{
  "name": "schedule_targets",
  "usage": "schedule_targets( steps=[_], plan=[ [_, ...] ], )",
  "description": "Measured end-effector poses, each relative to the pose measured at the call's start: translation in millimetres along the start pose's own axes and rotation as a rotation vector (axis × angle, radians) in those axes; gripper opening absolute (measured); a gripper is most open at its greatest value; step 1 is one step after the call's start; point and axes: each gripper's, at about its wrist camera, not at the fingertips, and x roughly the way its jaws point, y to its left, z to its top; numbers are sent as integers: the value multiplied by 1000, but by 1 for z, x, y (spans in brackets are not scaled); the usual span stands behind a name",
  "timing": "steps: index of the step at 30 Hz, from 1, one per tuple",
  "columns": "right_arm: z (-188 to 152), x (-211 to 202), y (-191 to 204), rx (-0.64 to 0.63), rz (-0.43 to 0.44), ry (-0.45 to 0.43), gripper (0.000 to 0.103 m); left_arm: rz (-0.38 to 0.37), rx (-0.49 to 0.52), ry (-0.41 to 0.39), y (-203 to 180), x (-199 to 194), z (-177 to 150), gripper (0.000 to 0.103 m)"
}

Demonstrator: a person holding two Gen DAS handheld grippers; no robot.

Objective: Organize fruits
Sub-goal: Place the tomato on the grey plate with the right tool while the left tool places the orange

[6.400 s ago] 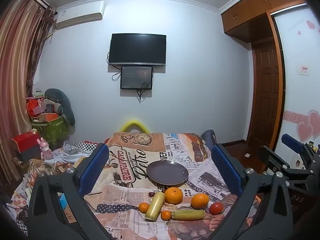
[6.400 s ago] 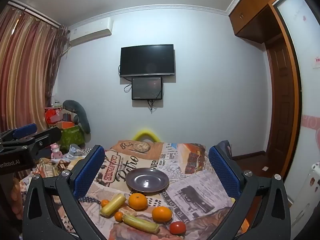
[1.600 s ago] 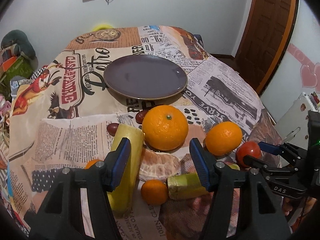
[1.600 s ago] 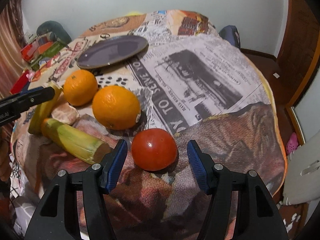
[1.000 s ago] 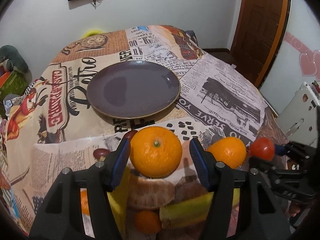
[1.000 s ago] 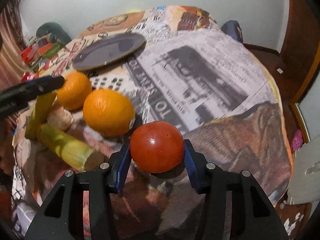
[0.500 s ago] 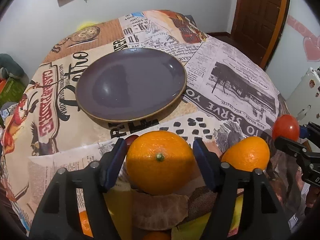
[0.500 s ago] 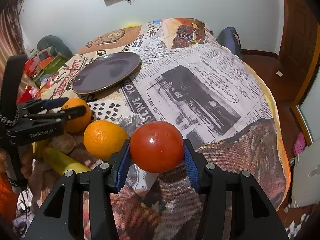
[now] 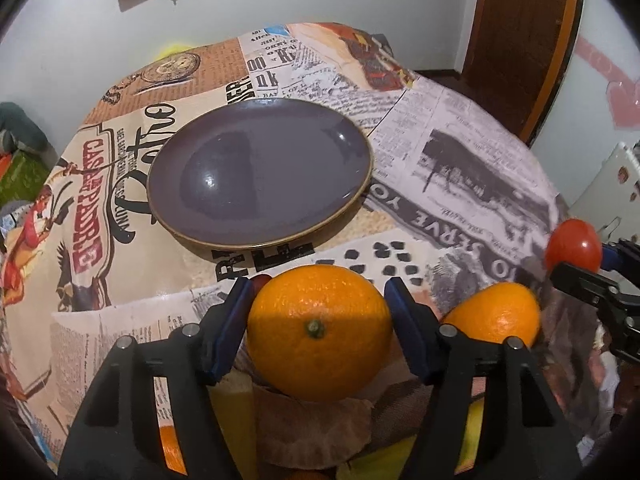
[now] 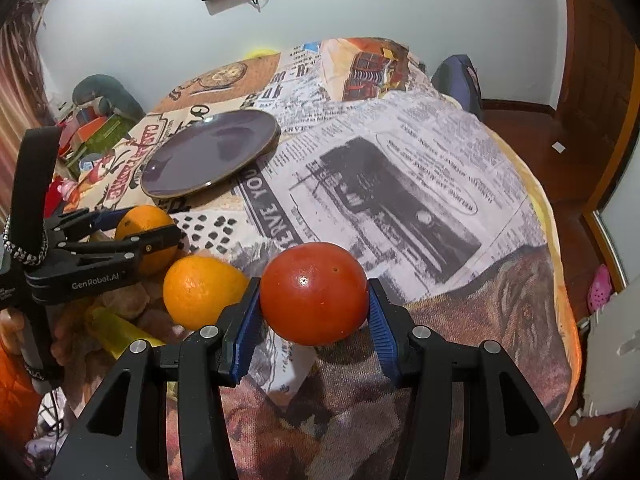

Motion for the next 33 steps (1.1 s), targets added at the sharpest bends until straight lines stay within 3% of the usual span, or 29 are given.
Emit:
schedule_targets(
  steps=[13, 20, 33],
  plan=[
    [39, -28, 35, -98, 1, -132, 47, -15, -53, -159, 14, -75, 11, 67],
    [62, -37, 62, -164, 19, -202, 47, 18, -86, -240, 35, -108, 20, 67],
    [98, -18, 94, -231, 28, -267, 47, 72, -169, -309, 92, -119, 45, 67]
  ],
)
